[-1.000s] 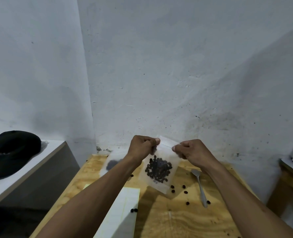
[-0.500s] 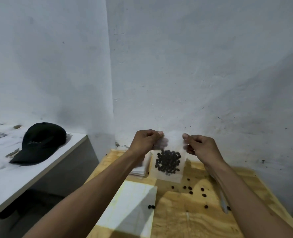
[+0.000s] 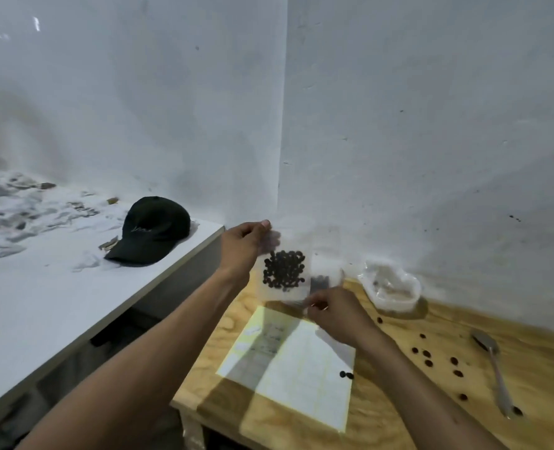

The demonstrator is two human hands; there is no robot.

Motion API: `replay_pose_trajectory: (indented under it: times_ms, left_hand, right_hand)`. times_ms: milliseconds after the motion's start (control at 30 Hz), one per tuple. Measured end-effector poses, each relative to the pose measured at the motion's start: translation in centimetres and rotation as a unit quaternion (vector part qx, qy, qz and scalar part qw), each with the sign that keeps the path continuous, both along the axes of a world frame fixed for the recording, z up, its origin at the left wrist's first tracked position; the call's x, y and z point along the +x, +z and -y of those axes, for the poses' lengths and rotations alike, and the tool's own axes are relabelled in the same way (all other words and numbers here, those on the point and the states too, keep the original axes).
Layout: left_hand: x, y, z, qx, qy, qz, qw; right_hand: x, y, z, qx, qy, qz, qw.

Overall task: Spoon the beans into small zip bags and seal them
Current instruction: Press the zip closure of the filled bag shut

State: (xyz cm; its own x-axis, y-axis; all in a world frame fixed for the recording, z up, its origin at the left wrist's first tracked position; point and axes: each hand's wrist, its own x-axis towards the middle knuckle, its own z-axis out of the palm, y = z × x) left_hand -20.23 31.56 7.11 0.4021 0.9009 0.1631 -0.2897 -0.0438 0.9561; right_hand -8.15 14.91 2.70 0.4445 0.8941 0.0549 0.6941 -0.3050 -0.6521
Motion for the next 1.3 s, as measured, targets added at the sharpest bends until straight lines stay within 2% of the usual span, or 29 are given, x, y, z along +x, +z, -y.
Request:
replay_pose_trajectory:
  times_ms: [100, 467, 700, 933, 1000, 1133, 1233, 1300]
  left_hand:
    - [-1.4, -1.0, -0.6, 0.003, 0.011, -0.001, 1.000]
    - [-3.4, -2.5, -3.0, -0.007, 0.025, -0.015, 1.000]
    - [-3.6, -2.7, -3.1, -0.014, 0.031, -0.015, 0.999]
    - [-3.8, -2.7, -3.1, -0.022, 0.016, -0.021, 0.999]
    - [-3.7, -2.6, -2.9, -0.031, 0.007, -0.020, 0.999]
    - [-3.1, -2.2, -2.4, -0.039, -0.010, -0.024, 0.999]
    - [-2.3, -1.8, -1.8, -0.035, -0.031, -0.036, 0.998]
    - [-1.6, -1.6, -1.2, -0.033, -0.046, -0.038, 0.998]
  right_hand:
    - [-2.5, -1.6, -1.8, -0.052, 0.024, 0.065, 0.996]
    - [-6.6, -4.5, -5.6, -0.058, 0.041, 0.112, 0.991]
    - [-7.4, -4.6, -6.4, -0.052, 0.007, 0.109, 0.993]
    - [-7.3, -5.0, -6.8, -0.063, 0.027, 0.082, 0.994]
    - [-7.1, -4.6, -6.5, -0.043, 0.025, 0.057, 0.997]
    - [-6.4, -3.5, -5.2, 0.039, -0.019, -0.109, 0.993]
    - [-5.1, -1.5, -4.4, 0.122, -0.057, -0.257, 0.957]
    - [-4.0, 0.4, -3.9, 0.179, -0.073, -0.307, 0.932]
